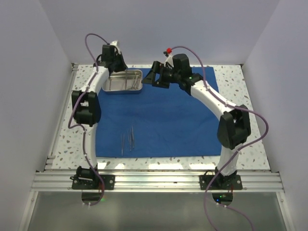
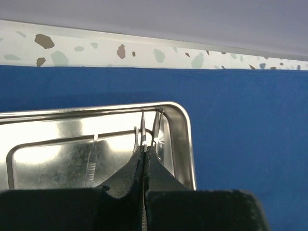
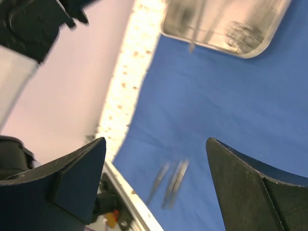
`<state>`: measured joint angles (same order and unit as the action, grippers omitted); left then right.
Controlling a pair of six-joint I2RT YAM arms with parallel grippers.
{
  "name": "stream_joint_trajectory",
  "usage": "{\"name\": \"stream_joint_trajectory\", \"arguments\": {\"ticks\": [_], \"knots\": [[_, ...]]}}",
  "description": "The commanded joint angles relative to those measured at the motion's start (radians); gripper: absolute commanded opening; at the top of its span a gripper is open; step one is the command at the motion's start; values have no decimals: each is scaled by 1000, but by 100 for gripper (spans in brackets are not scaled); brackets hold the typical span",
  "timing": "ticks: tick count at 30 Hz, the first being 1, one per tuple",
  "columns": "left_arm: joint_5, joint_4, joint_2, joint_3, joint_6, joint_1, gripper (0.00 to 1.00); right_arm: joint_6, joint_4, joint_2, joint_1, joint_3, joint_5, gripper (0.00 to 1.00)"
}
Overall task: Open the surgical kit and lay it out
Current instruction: Pick up the medical item from the container, then place the medical item in the surgical kit.
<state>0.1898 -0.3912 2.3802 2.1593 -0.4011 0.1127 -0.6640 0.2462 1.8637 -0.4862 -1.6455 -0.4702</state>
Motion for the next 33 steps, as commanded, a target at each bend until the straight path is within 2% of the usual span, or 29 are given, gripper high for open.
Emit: {"name": "stream_joint_trajectory", "arguments": {"ticks": [1, 5, 14, 30, 33], "knots": [[83, 5, -144, -35, -58, 1, 0, -120, -145, 75, 0, -79, -122, 89], [111, -3, -206, -72, -99, 10, 0, -163, -199, 126, -12, -119, -120, 89], [88, -15, -300, -140, -139, 76, 0, -204, -285, 126, -57, -62, 13, 86], [123, -34, -392, -202, -180, 147, 0, -123, -190, 124, -66, -71, 119, 80], [126, -34, -407, -208, -188, 151, 0, -114, -185, 118, -66, -57, 125, 75]]}}
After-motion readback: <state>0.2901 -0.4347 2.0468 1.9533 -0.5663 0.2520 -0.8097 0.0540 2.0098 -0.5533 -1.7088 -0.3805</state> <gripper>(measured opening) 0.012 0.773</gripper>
